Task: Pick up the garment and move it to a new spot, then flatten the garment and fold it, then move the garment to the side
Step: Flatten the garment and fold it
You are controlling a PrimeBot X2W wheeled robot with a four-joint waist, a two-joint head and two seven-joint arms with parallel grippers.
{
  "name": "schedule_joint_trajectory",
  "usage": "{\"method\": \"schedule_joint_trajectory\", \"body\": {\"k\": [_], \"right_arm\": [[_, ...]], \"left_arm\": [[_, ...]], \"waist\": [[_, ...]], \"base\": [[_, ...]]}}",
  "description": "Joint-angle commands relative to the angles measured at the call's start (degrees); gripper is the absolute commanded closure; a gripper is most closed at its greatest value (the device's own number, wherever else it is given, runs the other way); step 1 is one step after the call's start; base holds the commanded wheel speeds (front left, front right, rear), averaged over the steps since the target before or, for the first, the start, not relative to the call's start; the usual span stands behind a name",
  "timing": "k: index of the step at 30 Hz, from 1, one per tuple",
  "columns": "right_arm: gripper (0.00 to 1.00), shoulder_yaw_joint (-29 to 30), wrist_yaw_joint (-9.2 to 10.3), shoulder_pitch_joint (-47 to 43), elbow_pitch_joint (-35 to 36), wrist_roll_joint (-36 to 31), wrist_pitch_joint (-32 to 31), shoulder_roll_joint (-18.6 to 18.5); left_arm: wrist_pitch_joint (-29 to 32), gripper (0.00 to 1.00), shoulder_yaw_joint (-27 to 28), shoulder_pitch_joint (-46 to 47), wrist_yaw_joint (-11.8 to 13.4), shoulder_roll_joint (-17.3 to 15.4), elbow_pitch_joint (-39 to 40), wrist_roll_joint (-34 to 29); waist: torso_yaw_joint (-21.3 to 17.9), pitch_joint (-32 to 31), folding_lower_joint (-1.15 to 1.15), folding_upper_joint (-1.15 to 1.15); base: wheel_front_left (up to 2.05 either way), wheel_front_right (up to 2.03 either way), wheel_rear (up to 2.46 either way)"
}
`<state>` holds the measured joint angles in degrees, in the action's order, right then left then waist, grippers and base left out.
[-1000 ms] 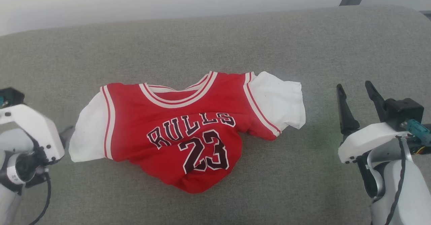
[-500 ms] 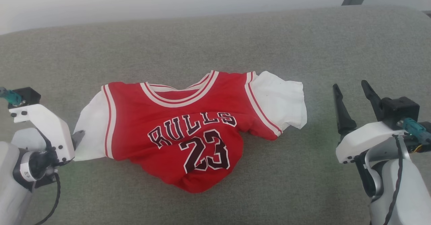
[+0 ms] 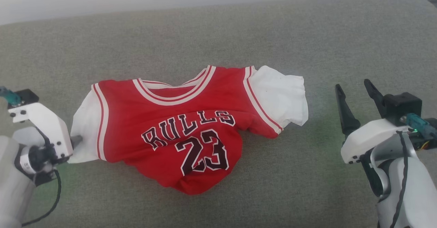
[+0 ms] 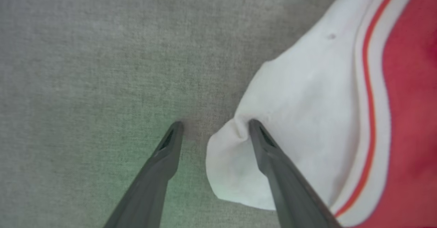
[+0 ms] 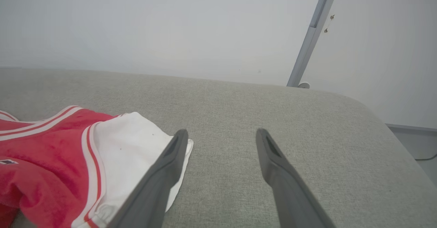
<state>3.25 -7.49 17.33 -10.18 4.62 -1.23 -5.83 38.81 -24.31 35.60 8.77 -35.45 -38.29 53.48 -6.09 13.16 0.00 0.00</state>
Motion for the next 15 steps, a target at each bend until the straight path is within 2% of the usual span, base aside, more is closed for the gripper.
{"method": "schedule_joint_trajectory", "body": {"k": [1, 2, 3, 4, 11, 14, 15], "right_arm": [[0.00, -0.46, -0.01, 0.60, 0.13, 0.57, -0.71, -0.43], [0.00, -0.74, -0.01, 0.71, 0.06, 0.81, -1.25, -0.61], [0.00, -1.15, -0.01, 0.80, -0.04, 1.13, -1.80, -0.85], [0.00, -1.45, -0.01, 0.85, -0.22, 1.55, -2.51, -0.99], [0.00, -5.07, -0.01, 2.29, -1.43, 6.07, -8.87, -3.04], [0.00, -7.30, 0.00, 4.07, -2.38, 8.82, -13.04, -4.49], [0.00, -8.57, -0.01, 5.70, -3.38, 10.33, -16.36, -5.28]], "left_arm": [[0.00, 0.00, -0.14, 0.50, -0.71, 1.08, -1.78, 0.73], [0.22, 0.40, -0.19, 0.84, -1.38, 1.62, -2.71, 1.04], [0.33, 0.96, -0.43, 1.24, -2.24, 1.98, -3.30, 1.20], [-0.01, 1.00, -0.31, 1.56, -2.63, 2.39, -4.04, 1.53], [-1.38, 1.00, -1.39, 4.37, -4.88, 4.14, -7.34, 0.60], [-2.30, 1.00, -1.51, 5.76, -5.37, 4.97, -8.36, 0.41], [-2.60, 1.00, -1.61, 6.67, -5.77, 5.56, -9.02, 0.52]], "waist": [[-0.04, 0.34, 0.00, 0.00], [-0.03, 0.47, 0.00, 0.00], [0.00, 0.59, 0.00, 0.00], [0.09, 0.70, 0.00, 0.00], [1.25, 1.60, 0.00, 0.00], [1.87, 2.09, 0.00, 0.00], [2.35, 2.44, 0.00, 0.00]], "base": [[0.00, 0.00, 0.00], [0.00, 0.00, 0.00], [0.00, 0.00, 0.00], [0.00, 0.00, 0.00], [0.00, 0.00, 0.00], [0.00, 0.00, 0.00], [0.00, 0.00, 0.00]]}}
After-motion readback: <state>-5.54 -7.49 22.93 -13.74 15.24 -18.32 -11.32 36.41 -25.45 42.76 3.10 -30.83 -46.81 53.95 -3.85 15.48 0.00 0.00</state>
